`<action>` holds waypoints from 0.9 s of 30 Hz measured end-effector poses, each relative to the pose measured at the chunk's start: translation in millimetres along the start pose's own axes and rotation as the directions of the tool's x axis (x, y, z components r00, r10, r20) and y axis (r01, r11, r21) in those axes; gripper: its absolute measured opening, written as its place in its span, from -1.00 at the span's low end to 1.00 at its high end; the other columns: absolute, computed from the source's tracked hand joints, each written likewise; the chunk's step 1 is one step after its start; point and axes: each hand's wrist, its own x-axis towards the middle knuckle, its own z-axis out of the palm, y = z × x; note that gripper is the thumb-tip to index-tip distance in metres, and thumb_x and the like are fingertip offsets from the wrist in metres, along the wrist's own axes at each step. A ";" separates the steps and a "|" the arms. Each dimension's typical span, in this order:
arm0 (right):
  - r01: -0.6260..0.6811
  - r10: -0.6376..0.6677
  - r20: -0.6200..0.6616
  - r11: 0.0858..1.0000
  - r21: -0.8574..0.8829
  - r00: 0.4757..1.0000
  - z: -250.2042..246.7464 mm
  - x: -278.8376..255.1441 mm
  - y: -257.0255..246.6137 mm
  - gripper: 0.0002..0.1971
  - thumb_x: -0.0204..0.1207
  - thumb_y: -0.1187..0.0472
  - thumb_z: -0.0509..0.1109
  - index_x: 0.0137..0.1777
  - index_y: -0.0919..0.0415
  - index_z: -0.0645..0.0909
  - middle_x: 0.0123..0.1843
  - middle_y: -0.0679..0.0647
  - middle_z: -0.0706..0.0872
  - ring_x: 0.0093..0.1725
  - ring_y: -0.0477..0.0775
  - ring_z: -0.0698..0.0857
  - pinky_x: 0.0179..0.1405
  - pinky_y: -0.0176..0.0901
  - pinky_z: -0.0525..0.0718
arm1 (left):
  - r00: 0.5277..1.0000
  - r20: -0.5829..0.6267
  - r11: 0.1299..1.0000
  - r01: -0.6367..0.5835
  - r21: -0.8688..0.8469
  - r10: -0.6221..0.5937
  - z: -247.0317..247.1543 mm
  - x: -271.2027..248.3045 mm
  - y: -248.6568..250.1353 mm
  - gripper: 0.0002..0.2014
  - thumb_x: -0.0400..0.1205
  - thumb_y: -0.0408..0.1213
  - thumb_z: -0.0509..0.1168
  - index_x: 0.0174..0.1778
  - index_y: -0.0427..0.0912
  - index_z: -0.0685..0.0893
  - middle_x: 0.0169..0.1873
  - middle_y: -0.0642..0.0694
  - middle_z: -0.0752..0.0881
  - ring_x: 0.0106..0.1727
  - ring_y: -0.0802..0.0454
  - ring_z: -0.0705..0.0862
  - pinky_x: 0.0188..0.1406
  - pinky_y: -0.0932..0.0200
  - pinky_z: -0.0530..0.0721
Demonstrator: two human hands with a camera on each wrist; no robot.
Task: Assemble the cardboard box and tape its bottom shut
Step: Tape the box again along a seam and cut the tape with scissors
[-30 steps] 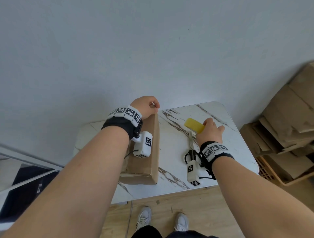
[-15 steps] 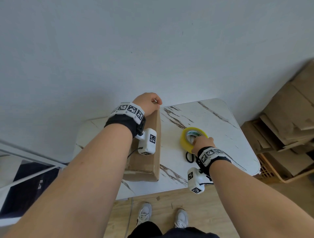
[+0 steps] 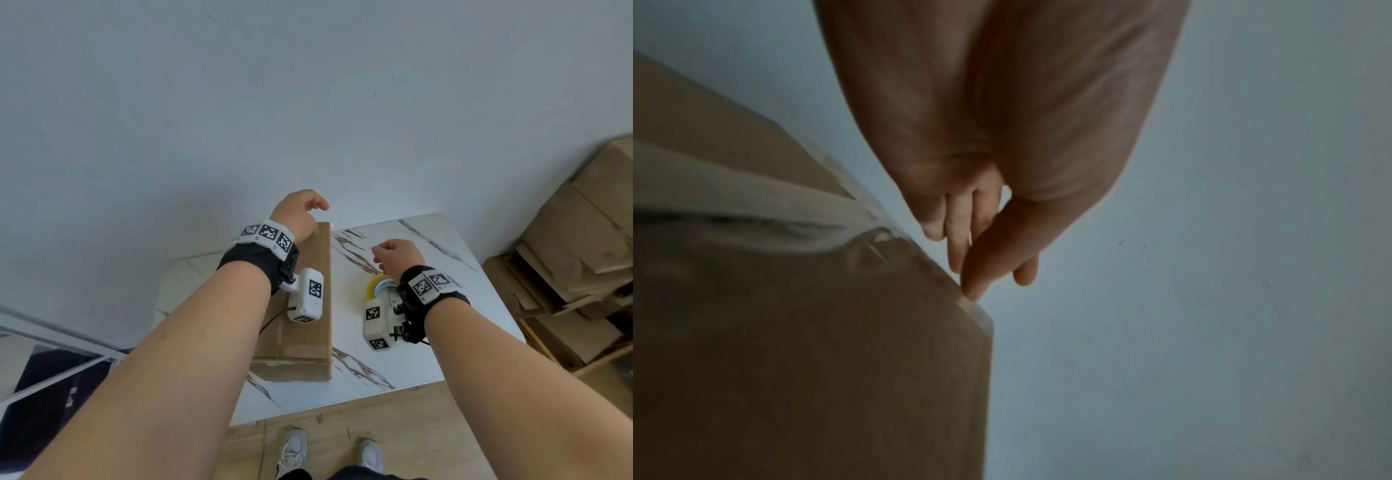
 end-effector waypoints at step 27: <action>-0.100 0.056 0.173 0.960 0.261 0.983 47.5 2.9 -71.1 -0.81 0.62 0.24 0.30 0.18 0.25 0.47 -0.02 0.19 0.67 -0.10 0.15 0.68 -0.06 0.09 0.77 | 0.992 0.128 0.998 0.008 0.066 -0.017 -10.4 -1.3 -17.2 -0.62 0.53 -0.43 0.42 0.27 -0.11 0.66 0.28 -0.14 0.64 0.25 -0.06 0.65 0.17 0.05 0.70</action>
